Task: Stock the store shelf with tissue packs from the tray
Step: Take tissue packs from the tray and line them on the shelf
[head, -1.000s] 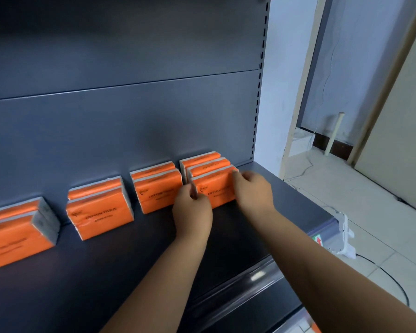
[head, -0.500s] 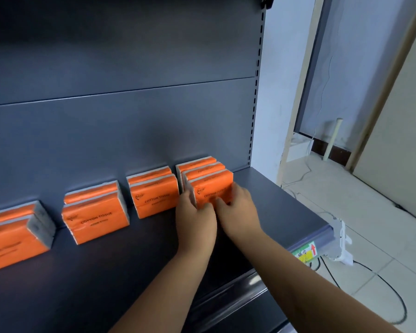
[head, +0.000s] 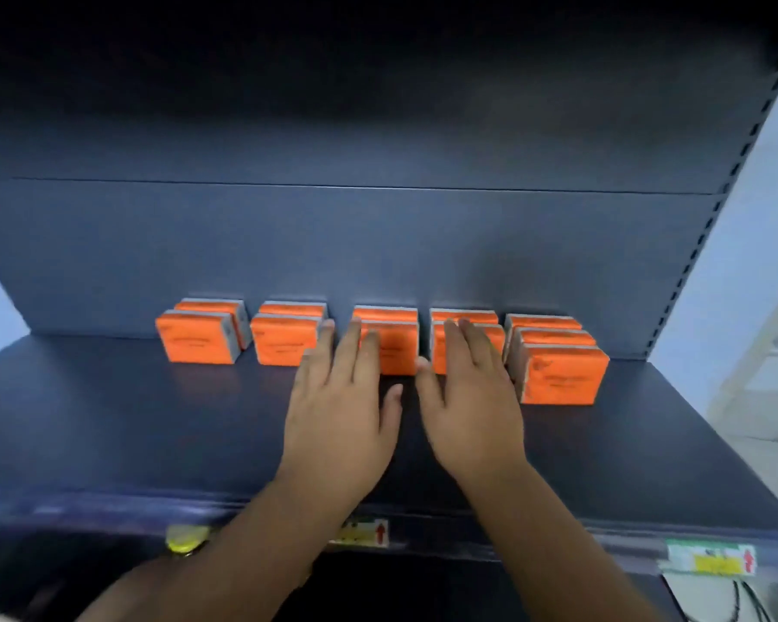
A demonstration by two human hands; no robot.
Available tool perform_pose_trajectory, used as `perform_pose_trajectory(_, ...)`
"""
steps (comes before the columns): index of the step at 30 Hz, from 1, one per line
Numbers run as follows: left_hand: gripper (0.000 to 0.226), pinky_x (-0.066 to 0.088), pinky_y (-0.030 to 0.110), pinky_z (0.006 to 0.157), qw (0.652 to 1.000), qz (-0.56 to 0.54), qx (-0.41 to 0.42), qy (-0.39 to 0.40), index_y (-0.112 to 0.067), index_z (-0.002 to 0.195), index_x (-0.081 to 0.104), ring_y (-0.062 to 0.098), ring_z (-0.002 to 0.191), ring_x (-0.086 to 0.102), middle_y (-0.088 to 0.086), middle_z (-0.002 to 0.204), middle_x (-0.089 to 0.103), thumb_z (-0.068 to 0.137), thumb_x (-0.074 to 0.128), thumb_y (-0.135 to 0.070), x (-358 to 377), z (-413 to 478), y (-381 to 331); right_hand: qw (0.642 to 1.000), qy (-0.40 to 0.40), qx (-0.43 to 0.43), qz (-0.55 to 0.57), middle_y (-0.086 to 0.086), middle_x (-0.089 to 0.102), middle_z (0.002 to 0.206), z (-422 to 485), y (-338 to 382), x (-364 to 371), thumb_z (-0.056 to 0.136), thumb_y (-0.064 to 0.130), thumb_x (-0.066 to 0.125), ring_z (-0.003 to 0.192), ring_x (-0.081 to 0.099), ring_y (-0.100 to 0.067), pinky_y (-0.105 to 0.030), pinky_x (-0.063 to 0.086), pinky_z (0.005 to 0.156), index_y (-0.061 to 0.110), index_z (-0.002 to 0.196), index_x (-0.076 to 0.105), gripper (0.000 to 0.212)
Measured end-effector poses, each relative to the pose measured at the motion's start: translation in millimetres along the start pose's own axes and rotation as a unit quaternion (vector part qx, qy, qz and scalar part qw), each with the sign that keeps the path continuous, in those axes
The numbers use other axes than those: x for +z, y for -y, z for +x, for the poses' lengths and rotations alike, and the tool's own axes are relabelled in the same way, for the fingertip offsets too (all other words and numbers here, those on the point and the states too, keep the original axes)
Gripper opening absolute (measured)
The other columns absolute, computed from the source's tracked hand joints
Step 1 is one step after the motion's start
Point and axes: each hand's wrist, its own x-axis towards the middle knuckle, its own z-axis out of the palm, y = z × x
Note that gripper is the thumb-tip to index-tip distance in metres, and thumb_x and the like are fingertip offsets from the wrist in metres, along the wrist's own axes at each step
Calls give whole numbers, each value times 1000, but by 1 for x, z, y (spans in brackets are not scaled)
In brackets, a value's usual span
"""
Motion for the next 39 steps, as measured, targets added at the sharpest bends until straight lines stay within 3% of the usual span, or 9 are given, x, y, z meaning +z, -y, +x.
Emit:
perform_pose_trajectory(8,70,33,56,119,986,109,-111,-58,-3,150,47,39,151,33,17,160,44,96,38,-47,-93,-62,90,984,75,-142,81,-3,34,166,-27,153,25,103,52,35,154,25,-22,-35,18,128,15,157,40,65)
perform_pose_trajectory(15,69,28,55,122,952,129,-247,-127,-2,149,48,42,149,35,17,158,45,98,44,-49,-158,-184,188,952,123,-257,114,-7,22,171,-120,271,56,102,54,31,157,22,-28,-43,23,125,11,160,32,73)
perform_pose_trajectory(18,66,26,53,124,933,167,-291,-129,-1,149,47,42,148,35,18,156,46,99,46,-45,-180,-236,220,930,156,-323,80,-9,29,169,-162,304,79,102,53,29,155,27,-31,-49,30,123,12,159,36,71)
perform_pose_trajectory(22,67,29,55,122,916,193,-338,-95,3,146,49,46,143,40,23,153,49,101,45,-47,-193,-301,263,916,214,-334,53,-13,37,164,-199,342,110,100,52,27,152,34,-33,-50,35,120,10,155,42,70)
perform_pose_trajectory(26,71,30,57,121,898,178,-399,-61,-1,149,47,46,146,36,19,154,48,98,46,-51,-192,-352,287,876,311,-367,24,-12,28,168,-233,365,144,106,50,28,157,23,-31,-47,23,126,12,160,31,66)
perform_pose_trajectory(29,74,27,56,123,883,166,-438,-30,-5,152,45,43,149,34,16,156,47,97,42,-55,-186,-377,300,853,373,-365,-19,-11,28,168,-253,371,169,106,54,33,156,22,-30,-47,23,126,14,161,27,68)
perform_pose_trajectory(34,76,28,59,121,871,139,-471,18,-4,148,50,44,145,38,18,151,52,94,36,-56,-168,-406,317,859,427,-278,-47,-10,49,150,-265,367,199,100,49,52,141,42,-30,-44,41,113,14,147,44,60)
perform_pose_trajectory(39,65,29,55,120,878,116,-461,53,-16,149,49,45,147,35,9,153,51,93,47,-47,-149,-405,324,864,471,-165,-69,-13,49,146,-257,360,223,92,48,65,133,48,-33,-43,46,102,11,157,29,83)
